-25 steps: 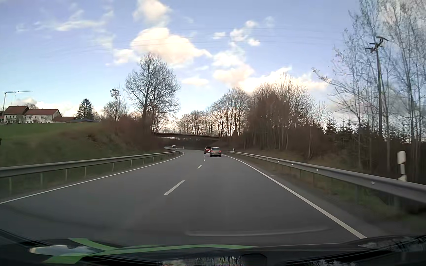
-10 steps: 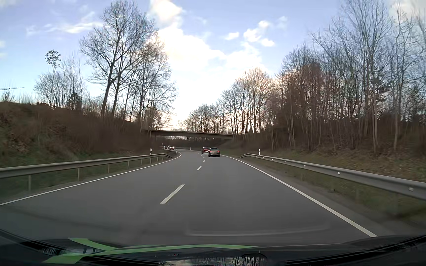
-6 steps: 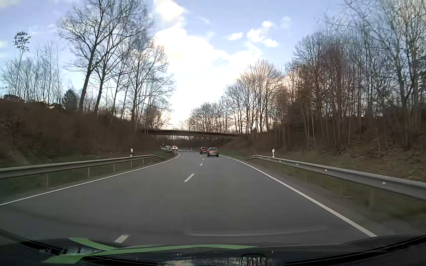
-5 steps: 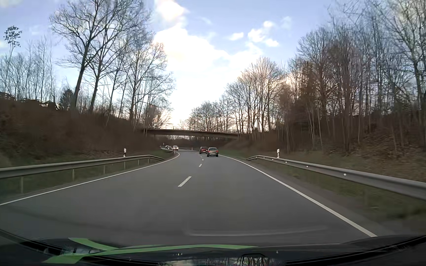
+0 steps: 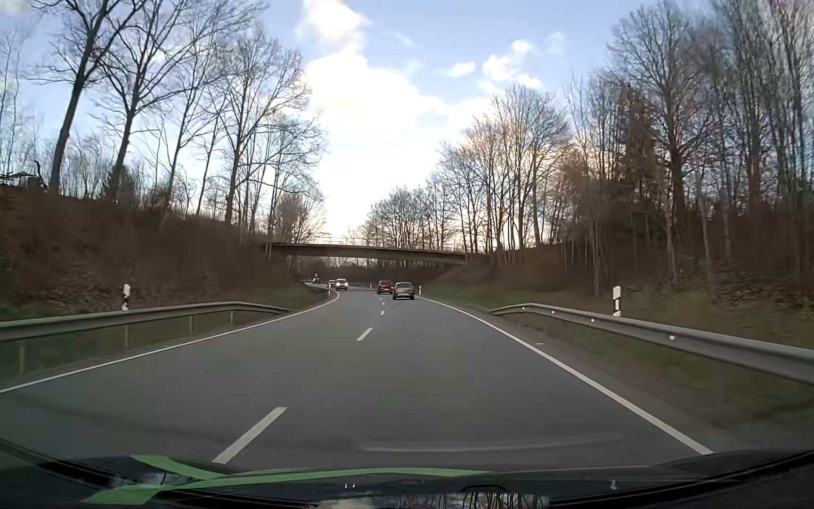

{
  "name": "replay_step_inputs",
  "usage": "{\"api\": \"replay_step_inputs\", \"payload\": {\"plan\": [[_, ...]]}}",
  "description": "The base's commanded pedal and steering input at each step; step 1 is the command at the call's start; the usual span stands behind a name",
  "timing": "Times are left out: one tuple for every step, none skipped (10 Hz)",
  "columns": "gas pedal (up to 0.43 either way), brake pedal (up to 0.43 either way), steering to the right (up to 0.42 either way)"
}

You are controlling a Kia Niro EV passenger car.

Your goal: Follow the waypoints while adhering to traffic rules and regulations

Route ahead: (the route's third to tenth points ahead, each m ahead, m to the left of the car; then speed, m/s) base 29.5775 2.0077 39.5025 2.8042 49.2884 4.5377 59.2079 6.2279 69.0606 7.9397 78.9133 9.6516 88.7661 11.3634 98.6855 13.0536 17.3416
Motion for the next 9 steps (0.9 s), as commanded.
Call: {"api": "replay_step_inputs", "payload": {"plan": [[0.130, 0.000, -0.011], [0.130, 0.000, -0.011], [0.130, 0.000, -0.012], [0.130, 0.000, -0.013], [0.130, 0.000, -0.014], [0.130, 0.000, -0.014], [0.130, 0.000, -0.015], [0.130, 0.000, -0.015], [0.130, 0.000, -0.015]]}}
